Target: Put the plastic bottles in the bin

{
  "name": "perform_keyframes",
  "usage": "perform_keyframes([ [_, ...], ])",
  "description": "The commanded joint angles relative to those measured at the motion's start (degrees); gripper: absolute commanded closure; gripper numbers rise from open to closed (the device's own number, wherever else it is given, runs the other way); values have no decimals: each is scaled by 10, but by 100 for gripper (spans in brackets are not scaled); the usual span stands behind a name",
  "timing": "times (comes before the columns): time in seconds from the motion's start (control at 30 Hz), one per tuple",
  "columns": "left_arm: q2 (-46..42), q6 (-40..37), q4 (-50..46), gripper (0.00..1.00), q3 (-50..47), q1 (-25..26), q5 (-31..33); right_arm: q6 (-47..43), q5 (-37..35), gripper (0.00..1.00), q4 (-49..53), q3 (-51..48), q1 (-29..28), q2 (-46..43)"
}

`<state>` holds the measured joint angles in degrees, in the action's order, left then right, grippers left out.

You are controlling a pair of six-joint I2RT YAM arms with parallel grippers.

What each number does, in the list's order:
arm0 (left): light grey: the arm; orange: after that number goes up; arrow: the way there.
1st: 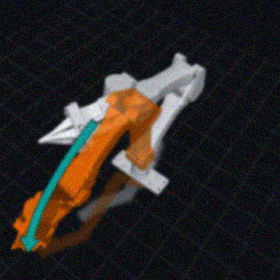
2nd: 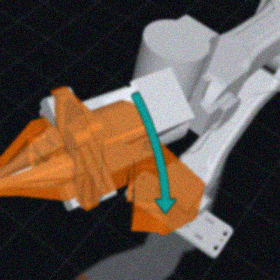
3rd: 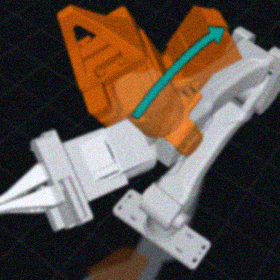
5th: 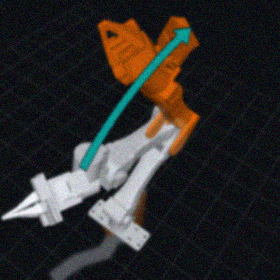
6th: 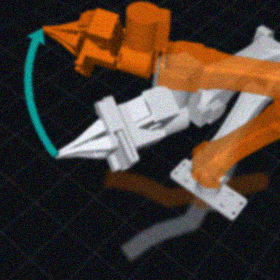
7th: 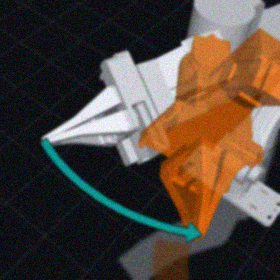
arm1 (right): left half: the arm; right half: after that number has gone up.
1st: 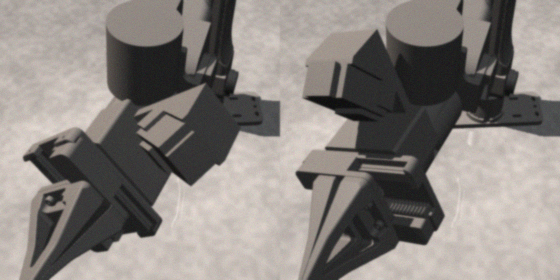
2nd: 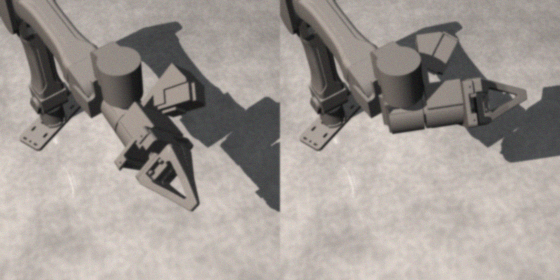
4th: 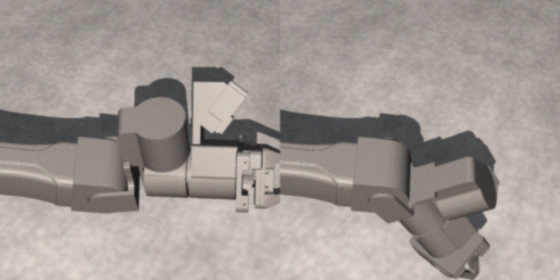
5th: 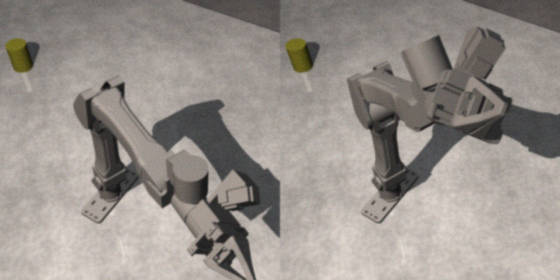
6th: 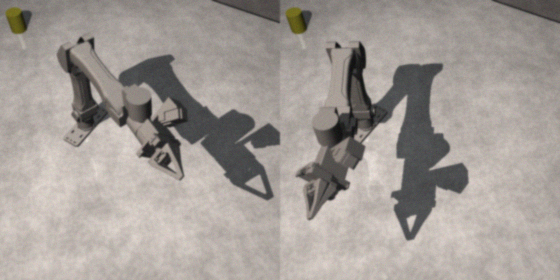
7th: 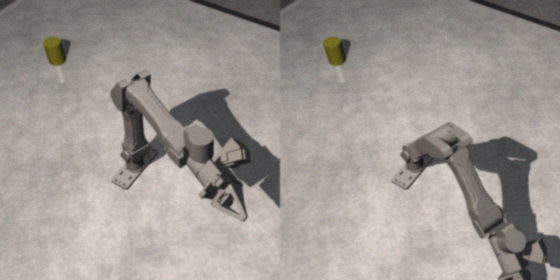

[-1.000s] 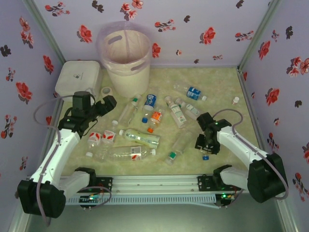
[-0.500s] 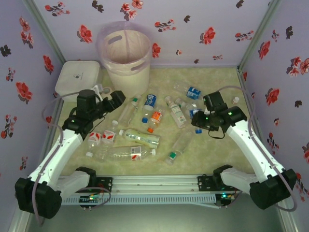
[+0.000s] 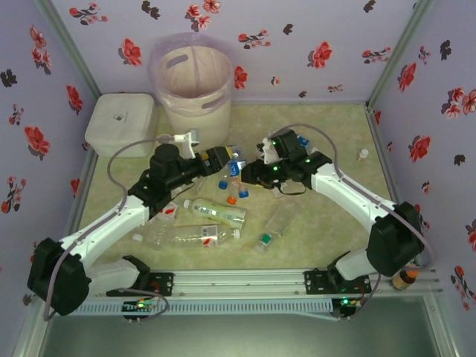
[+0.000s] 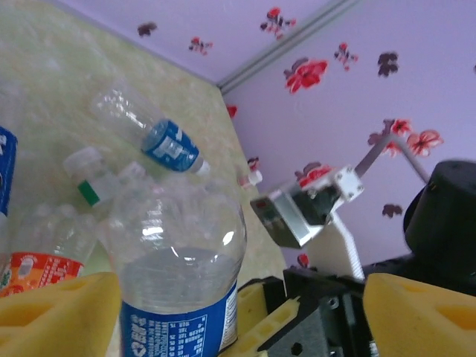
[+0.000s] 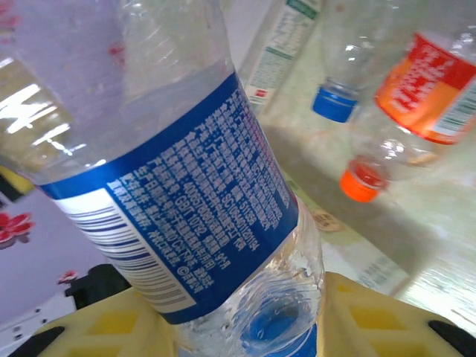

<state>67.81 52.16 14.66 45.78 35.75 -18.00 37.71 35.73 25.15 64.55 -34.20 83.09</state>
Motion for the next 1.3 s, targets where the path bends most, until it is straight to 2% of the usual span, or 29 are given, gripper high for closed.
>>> perform_keyframes([
  [0.0,26,-15,0,21,10,1,0,32,51,78,-65,6,-8,8],
  [0.17,53,-2,15,32,12,2,-8,45,59,79,-96,-7,-9,13],
  [0.37,75,-6,-19,36,34,1,-10,61,73,80,-141,-6,-9,36],
  [0.47,86,1,-19,47,42,1,-9,59,73,81,-147,-5,-9,44],
  [0.67,97,16,-7,53,41,1,-5,56,78,81,-142,0,-9,49],
  [0.7,96,16,-9,55,41,0,-2,52,76,79,-135,1,-9,48],
  [0.8,90,10,-24,60,46,-3,5,19,63,61,-87,13,-5,42],
  [1.0,62,-22,-94,67,70,-14,24,-51,45,36,24,54,24,28],
  [1.13,17,-71,-219,71,130,-16,71,-90,33,27,80,78,55,4],
  [1.27,-19,-146,-333,71,214,-20,132,-103,18,22,113,82,109,-19],
])
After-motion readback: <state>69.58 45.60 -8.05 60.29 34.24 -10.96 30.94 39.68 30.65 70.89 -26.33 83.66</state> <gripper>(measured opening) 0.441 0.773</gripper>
